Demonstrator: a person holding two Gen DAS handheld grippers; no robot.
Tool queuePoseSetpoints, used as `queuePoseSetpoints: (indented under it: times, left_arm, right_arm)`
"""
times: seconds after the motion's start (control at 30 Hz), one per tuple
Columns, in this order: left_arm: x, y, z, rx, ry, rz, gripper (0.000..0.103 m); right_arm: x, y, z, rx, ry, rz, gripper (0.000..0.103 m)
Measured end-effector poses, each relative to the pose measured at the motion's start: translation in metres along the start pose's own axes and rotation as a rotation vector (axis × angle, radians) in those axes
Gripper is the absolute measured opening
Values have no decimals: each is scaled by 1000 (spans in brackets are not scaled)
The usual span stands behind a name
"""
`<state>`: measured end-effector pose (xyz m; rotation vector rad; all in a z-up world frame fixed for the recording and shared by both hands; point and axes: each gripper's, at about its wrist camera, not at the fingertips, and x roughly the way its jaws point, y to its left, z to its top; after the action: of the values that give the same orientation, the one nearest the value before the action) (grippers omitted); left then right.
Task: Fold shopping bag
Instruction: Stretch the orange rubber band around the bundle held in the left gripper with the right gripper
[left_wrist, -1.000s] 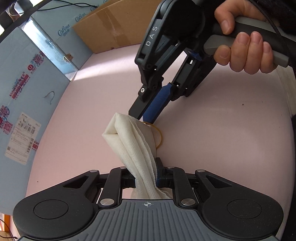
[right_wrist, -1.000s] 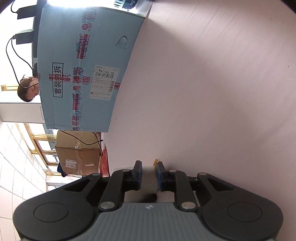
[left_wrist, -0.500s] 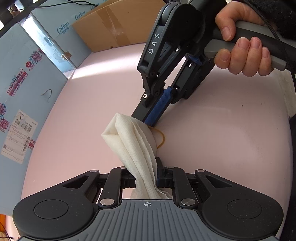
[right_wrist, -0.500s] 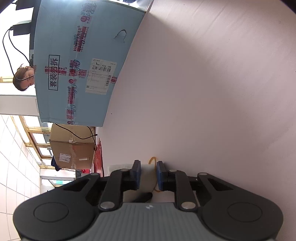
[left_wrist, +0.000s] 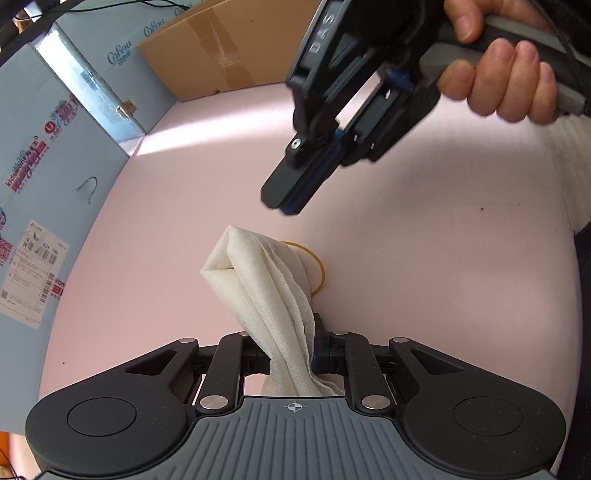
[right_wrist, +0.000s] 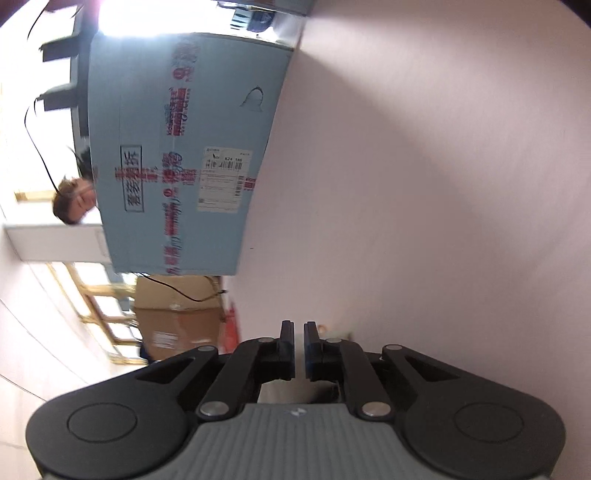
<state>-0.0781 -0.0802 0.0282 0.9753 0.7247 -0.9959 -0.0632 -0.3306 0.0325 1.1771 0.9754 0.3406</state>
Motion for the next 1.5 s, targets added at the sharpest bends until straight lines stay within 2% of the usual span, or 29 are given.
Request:
queuePoseSetpoints:
  times: [0.07, 0.13, 0.17, 0.3, 0.4, 0.47, 0.5, 0.53, 0.63, 0.7, 0.93, 1.07, 1.2, 1.27, 1.4, 1.5]
  left_arm:
    - [0, 1, 0, -7, -3, -6, 15]
    - [0, 2, -1, -10, -6, -8, 15]
    - [0, 2, -1, -11, -8, -7, 15]
    - [2, 3, -2, -17, -12, -8, 15]
    - [2, 5, -2, -18, -13, -15, 15]
    - [3, 6, -2, -17, -12, -22, 15]
    - [3, 7, -2, -17, -12, -25, 15]
    - [3, 8, -2, -17, -11, -27, 15]
    - [6, 9, -1, -12, -10, -30, 15]
    - [6, 9, -1, -8, -9, -29, 15]
    - [5, 5, 0, 29, -5, -20, 15]
    - [6, -1, 0, 77, -2, -3, 15]
    - [7, -12, 2, 182, 7, 25, 14]
    - [8, -16, 2, 224, 11, 38, 14]
    - [9, -27, 2, 322, 16, 73, 13]
    - [10, -36, 1, 404, 20, 102, 13]
  right_arm:
    - [1, 10, 0, -80, 31, -62, 18]
    - [5, 15, -2, -155, 55, -124, 36]
    - [8, 17, -3, -191, 65, -153, 39]
    - [12, 12, -8, -193, 79, -97, 47]
    - [22, 15, -10, -280, 93, -124, 46]
    - [28, 19, -12, -338, 99, -124, 36]
    - [30, 19, -13, -363, 105, -124, 27]
    - [34, 20, -15, -380, 113, -118, 14]
    - [40, 16, -21, -382, 126, -67, 1]
    - [37, 10, -24, -321, 105, 24, 1]
    - [36, -12, -17, -90, 52, 236, 1]
    - [44, -9, -10, -70, 78, 289, 1]
    - [50, 8, 2, -141, 146, 290, 5]
    - [54, 25, 11, -234, 190, 246, 6]
    - [67, 48, 24, -341, 285, 180, 6]
    - [83, 68, 33, -446, 396, 111, 7]
